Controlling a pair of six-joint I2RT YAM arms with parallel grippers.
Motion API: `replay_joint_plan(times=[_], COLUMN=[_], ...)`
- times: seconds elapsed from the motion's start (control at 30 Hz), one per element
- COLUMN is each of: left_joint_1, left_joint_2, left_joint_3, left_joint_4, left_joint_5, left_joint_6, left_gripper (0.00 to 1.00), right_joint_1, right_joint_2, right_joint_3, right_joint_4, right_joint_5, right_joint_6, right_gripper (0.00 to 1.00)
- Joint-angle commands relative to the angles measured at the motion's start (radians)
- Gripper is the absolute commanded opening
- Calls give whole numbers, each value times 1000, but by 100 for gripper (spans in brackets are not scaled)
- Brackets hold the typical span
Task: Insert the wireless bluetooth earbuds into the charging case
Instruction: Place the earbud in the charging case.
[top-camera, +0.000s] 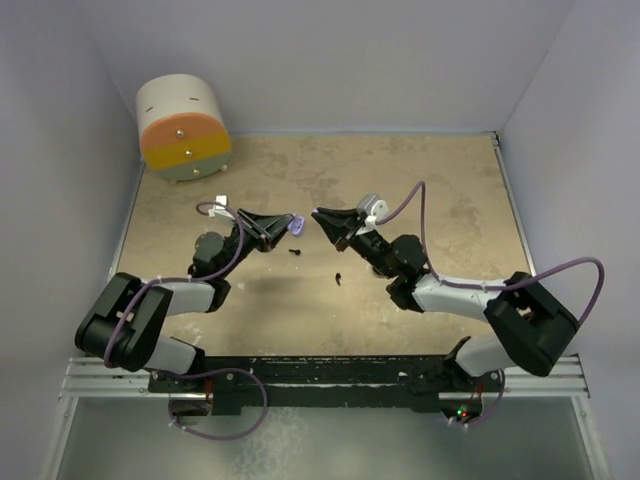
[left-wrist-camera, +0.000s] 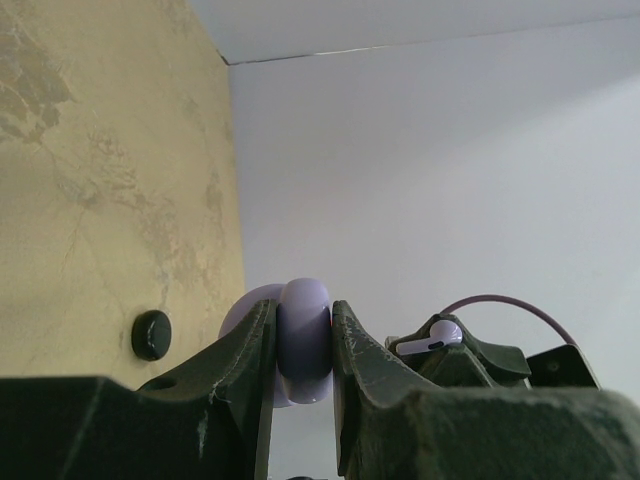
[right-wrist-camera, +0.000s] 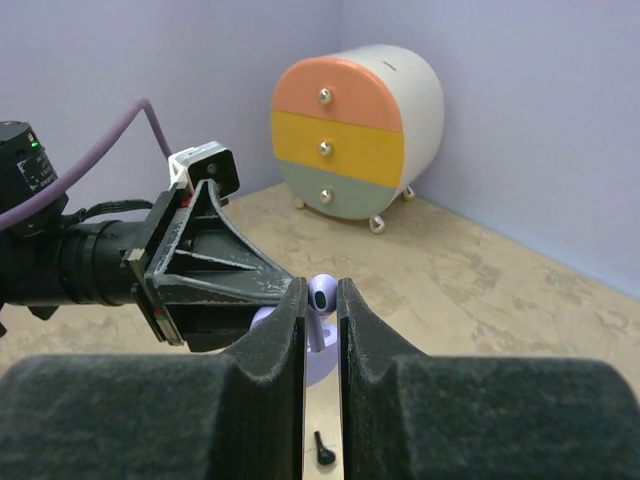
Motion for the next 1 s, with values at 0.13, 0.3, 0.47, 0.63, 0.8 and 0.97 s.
replay_joint_plan(times=[0.13,0.3,0.47,0.63,0.8,0.97], left_joint_1=[-4,-7,-14,-15,-15,-15], left_joint_2=[-76,-74,-76,-83,-90,-90], left_joint_3=[75,90,104,109,108,109], left_joint_4=[-100,-106,-113,-107,-94,-95], left_joint_5=[65,93,104,109,119,135], left_joint_6=[64,63,60,45,32,29], left_gripper=[0,0,0,0,0,0], right_joint_1=[-111,-134,-146,-159,-180,-215], right_joint_2=[37,82,152,221,265,288], right_joint_3=[40,53,76,93,88,77], right_joint_4=[187,239,333,440,551,669], right_joint_5=[-331,-473,-553,-607,-645,-683], right_joint_6=[-30,-67,-34,37,111,184], right_gripper=[0,0,0,0,0,0])
